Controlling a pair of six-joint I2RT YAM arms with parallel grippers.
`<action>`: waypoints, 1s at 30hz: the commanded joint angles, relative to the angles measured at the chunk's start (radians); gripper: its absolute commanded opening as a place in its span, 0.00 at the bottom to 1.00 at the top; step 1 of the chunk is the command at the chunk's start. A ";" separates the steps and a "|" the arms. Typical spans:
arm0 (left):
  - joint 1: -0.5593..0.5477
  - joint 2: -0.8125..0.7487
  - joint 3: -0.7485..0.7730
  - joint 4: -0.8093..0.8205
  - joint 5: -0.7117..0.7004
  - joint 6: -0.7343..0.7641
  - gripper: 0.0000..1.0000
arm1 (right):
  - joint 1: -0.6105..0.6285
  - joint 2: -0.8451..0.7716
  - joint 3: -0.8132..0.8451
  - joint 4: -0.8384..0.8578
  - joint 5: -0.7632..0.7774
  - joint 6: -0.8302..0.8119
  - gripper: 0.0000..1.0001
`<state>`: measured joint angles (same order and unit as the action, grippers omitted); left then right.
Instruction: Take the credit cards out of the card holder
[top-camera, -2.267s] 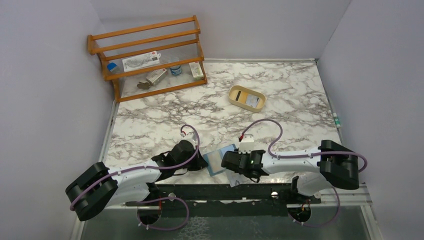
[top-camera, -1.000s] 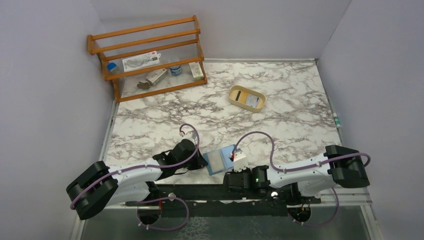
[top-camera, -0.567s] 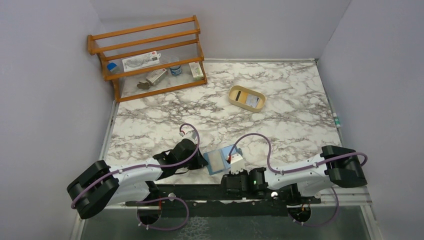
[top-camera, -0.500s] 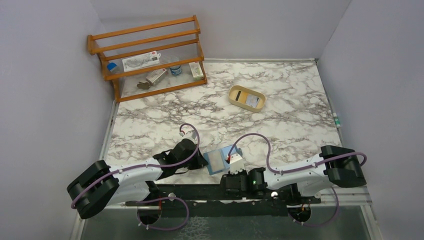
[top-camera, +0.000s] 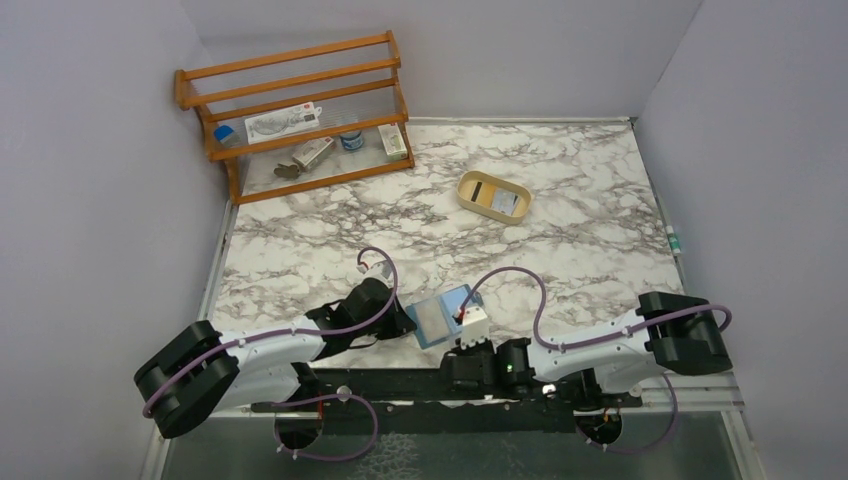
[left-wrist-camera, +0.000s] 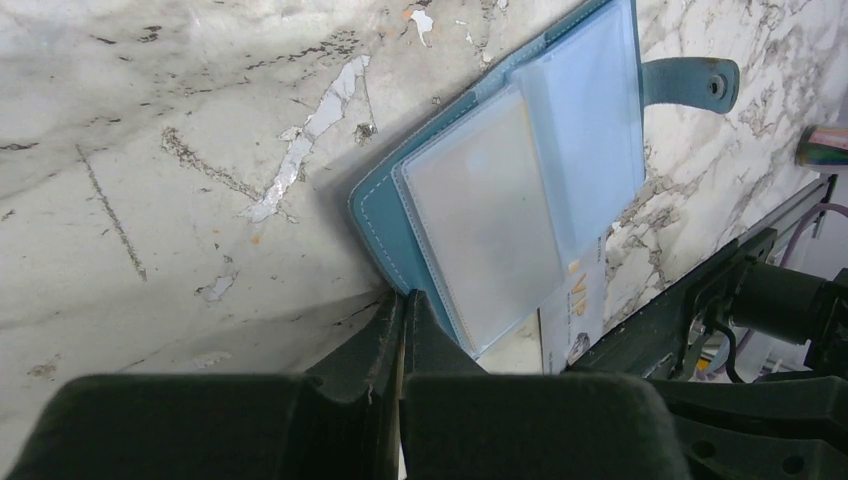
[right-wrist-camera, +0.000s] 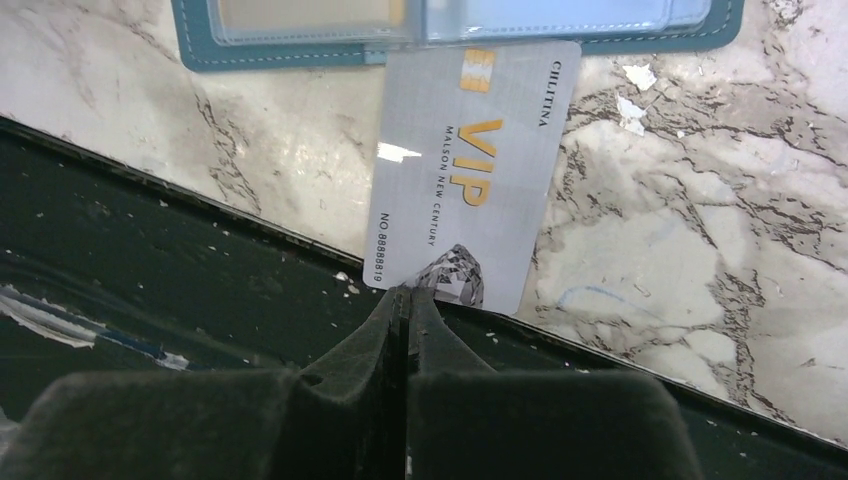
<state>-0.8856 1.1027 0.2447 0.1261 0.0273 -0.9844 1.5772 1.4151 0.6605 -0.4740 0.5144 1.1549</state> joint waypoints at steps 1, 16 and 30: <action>-0.001 0.016 -0.029 -0.014 -0.001 -0.012 0.00 | -0.010 0.066 -0.033 0.031 0.050 0.033 0.05; -0.003 -0.014 -0.059 -0.005 0.041 -0.020 0.00 | -0.152 -0.021 -0.074 0.059 0.067 0.004 0.05; -0.004 0.015 -0.054 0.048 0.048 -0.048 0.00 | -0.204 0.157 0.013 0.255 -0.007 -0.166 0.04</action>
<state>-0.8852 1.0927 0.2081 0.1856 0.0425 -1.0225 1.3804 1.4944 0.6781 -0.2466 0.5522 1.0382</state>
